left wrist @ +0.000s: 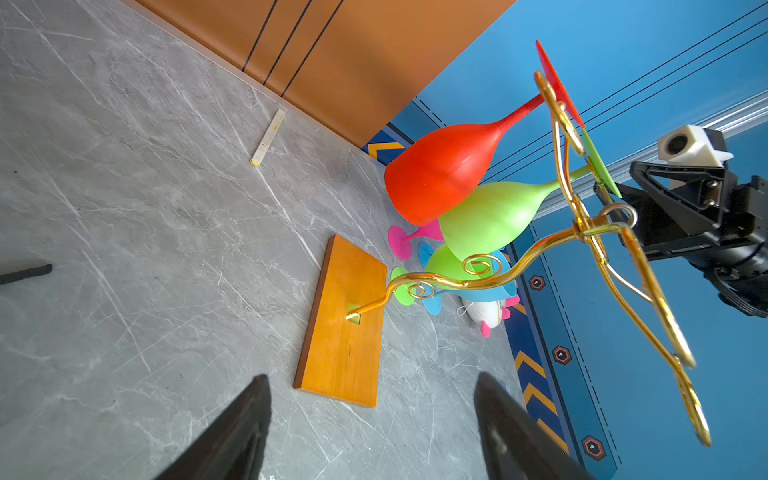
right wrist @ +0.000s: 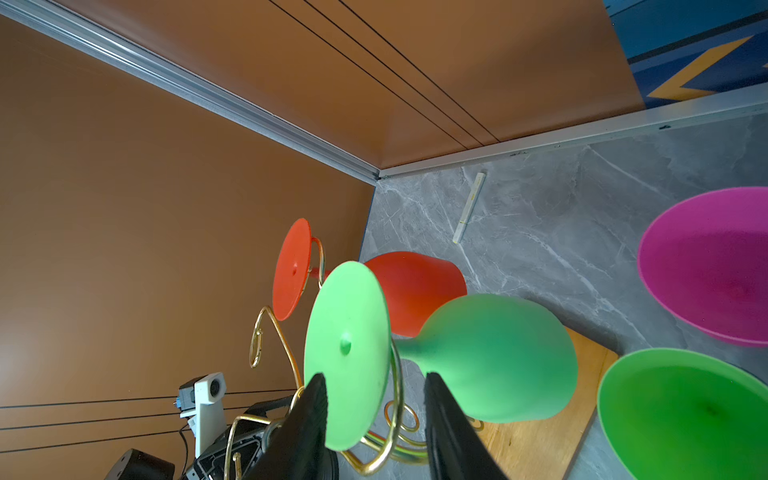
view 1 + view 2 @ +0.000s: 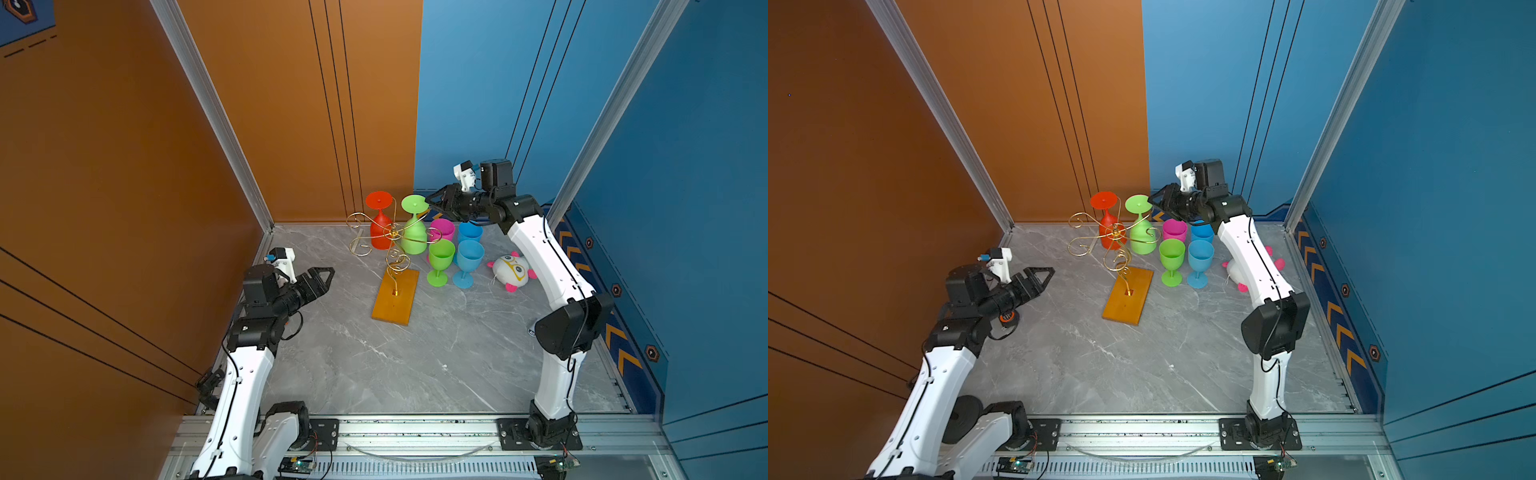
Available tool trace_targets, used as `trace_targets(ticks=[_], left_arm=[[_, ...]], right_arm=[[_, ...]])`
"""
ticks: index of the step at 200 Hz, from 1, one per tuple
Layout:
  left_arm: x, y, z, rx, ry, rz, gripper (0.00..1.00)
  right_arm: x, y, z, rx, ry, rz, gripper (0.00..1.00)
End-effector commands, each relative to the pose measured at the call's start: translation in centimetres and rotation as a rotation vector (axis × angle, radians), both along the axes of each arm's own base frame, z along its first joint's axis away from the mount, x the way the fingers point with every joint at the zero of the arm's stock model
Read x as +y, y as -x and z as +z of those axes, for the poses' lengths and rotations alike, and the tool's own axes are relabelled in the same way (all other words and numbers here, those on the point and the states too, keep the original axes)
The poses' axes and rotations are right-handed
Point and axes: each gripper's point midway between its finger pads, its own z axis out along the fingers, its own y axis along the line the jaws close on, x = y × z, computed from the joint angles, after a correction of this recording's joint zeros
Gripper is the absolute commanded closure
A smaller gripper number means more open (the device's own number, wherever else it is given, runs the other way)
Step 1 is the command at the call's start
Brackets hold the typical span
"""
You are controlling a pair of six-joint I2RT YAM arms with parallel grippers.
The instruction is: Take the wine glass off the wine glass rack
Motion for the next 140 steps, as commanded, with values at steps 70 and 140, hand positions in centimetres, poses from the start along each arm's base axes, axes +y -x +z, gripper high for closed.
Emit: trace_targets(ticks=[70,140], left_arm=[[0.0,0.4,-0.5,0.023,0.011,-0.006,0.22],[0.0,0.4,-0.3,0.022,0.011,-0.006,0.22]], right_arm=[[1.5,0.4,1.9,-0.027,-0.076,0.036,0.63],[2.0,0.3,1.9,-0.016,-0.104,0.054,0.64]])
